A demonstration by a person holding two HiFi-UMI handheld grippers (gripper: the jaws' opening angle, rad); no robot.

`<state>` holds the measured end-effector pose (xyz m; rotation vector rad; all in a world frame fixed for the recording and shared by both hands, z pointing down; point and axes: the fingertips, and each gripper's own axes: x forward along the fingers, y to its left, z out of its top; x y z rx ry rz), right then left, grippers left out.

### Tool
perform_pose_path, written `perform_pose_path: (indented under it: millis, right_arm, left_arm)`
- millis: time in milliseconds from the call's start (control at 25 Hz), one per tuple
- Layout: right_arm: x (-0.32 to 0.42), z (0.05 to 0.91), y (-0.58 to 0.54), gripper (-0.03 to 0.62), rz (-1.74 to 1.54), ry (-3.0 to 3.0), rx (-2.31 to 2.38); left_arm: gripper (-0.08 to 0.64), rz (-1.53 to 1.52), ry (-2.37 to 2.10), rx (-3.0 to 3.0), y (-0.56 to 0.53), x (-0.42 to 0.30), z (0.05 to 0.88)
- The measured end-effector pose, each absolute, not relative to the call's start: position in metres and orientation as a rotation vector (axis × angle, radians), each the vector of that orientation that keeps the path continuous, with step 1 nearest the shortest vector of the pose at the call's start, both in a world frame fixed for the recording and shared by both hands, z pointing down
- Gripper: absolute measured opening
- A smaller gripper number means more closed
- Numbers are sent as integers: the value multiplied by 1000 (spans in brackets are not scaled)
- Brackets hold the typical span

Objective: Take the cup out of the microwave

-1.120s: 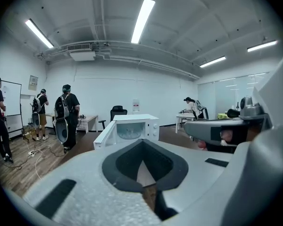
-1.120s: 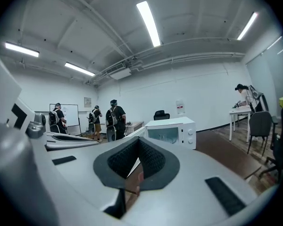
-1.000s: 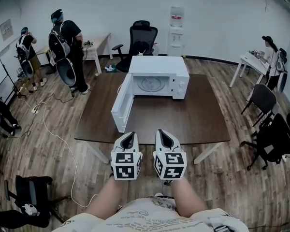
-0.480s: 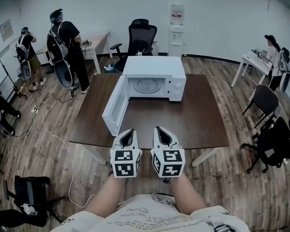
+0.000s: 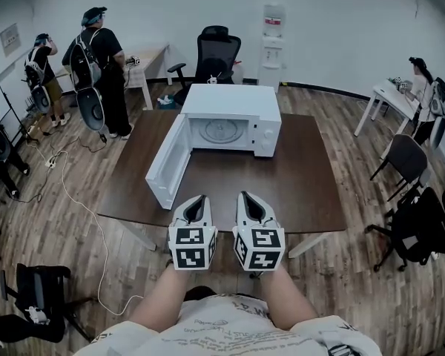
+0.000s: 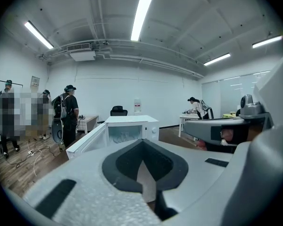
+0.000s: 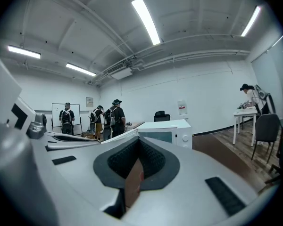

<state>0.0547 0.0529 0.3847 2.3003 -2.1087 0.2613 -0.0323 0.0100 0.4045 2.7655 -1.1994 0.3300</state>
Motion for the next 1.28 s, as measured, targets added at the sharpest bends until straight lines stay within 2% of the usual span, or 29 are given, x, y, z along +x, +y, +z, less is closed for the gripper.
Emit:
perform_pose_path:
  millis: [440,1280]
  right_arm:
    - [74,401,25,11,294,-2057,2288]
    - [101,399,-111,12,268,-2037,2310]
  left_arm:
    - [14,350,-1160,2740,-16,-11,422]
    - [14,370,-1030,2768,-159,31,425]
